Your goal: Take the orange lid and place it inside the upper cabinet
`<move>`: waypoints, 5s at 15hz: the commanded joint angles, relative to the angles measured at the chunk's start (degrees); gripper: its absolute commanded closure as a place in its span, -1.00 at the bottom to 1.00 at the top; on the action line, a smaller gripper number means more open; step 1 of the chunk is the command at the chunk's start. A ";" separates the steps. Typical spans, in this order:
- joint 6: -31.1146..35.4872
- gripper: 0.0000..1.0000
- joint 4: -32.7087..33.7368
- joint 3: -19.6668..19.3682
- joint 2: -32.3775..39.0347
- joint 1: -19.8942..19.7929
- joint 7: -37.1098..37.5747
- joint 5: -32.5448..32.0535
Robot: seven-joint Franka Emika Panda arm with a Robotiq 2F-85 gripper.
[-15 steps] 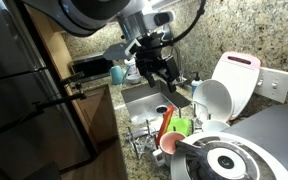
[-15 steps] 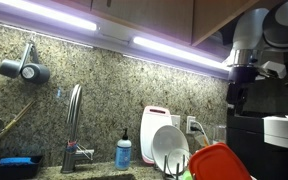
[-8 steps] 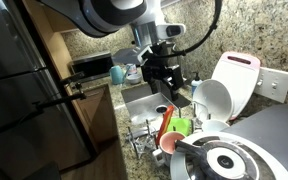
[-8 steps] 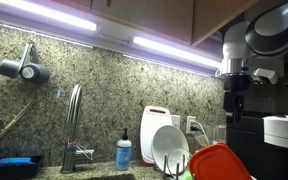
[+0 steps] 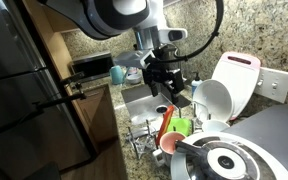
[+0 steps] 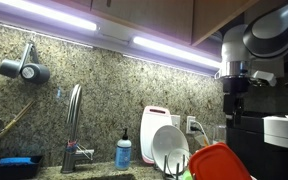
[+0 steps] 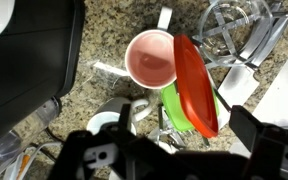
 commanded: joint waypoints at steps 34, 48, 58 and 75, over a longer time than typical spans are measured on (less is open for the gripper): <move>-6.73 -1.00 9.45 0.22 11.55 -2.65 -5.59 2.87; -10.74 -1.00 12.48 1.41 13.63 -2.49 -11.79 3.27; -7.71 -1.00 13.45 2.84 15.76 -3.91 -19.72 6.46; -4.08 -1.00 13.56 2.40 17.66 -3.90 -16.25 9.90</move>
